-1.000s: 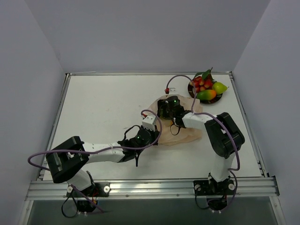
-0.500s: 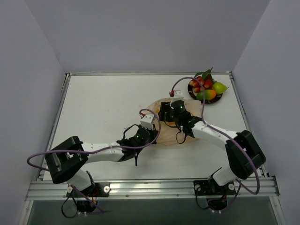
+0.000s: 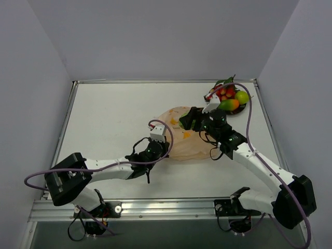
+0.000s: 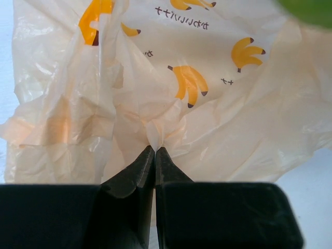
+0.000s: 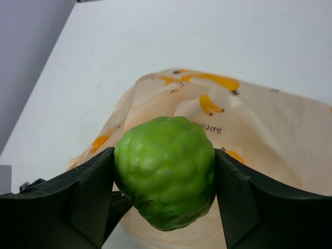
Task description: Take the fake fruits out of the plastic bag
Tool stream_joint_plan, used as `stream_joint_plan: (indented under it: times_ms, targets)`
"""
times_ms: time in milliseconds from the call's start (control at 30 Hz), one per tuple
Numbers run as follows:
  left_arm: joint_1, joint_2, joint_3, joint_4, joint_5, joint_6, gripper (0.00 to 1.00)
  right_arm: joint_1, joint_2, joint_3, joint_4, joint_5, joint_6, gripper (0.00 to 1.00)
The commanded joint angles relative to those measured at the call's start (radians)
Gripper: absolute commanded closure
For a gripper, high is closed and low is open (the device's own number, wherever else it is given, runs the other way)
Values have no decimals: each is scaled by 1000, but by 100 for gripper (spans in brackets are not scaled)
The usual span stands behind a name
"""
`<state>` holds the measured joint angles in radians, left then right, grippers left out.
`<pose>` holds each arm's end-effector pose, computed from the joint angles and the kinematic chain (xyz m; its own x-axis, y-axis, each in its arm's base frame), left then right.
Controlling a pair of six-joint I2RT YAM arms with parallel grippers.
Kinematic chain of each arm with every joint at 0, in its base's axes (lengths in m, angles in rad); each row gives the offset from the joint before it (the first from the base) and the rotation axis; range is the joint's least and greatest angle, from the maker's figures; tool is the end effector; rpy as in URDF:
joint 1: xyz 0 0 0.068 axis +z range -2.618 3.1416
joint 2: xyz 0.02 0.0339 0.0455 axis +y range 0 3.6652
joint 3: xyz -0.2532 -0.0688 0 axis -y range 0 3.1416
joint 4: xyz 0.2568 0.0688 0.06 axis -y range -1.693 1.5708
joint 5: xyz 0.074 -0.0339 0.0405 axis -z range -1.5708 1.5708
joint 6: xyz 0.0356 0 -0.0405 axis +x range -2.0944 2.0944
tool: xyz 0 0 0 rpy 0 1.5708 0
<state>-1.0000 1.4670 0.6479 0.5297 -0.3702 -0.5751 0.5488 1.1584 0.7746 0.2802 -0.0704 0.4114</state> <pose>0.1814 -0.2587 0.1881 -0.4542 -0.2312 -0.8604 0.4172 0.7981 -0.4347 0.2444 0.1524 0.2936 -0.3128 0.2763 -0.9087 -0.4964 0.7681 0.4044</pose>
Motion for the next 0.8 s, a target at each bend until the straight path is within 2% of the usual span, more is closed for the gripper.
stream_joint_plan:
  times_ms: [0,67,167,333,500,667,767]
  targets:
    - [3,-68,-4,-32,-78,15,98,-90,-8,74,91,-175,64,75]
    - [3,-85,-5,-46,-93,17,98,-151,-8,83,166,-209,114,76]
    - [1,-105,-10,-82,-99,14,98,-187,10,126,171,-146,113,75]
    - [-9,-143,-25,-134,-93,-3,98,-257,131,147,166,169,70,75]
    - [-14,-129,-16,-148,-107,11,98,-348,279,195,166,282,24,75]
    - [-15,-112,-4,-122,-82,26,98,-391,320,183,148,426,38,75]
    - [-15,-119,-7,-88,-52,32,98,-429,339,146,149,445,75,75]
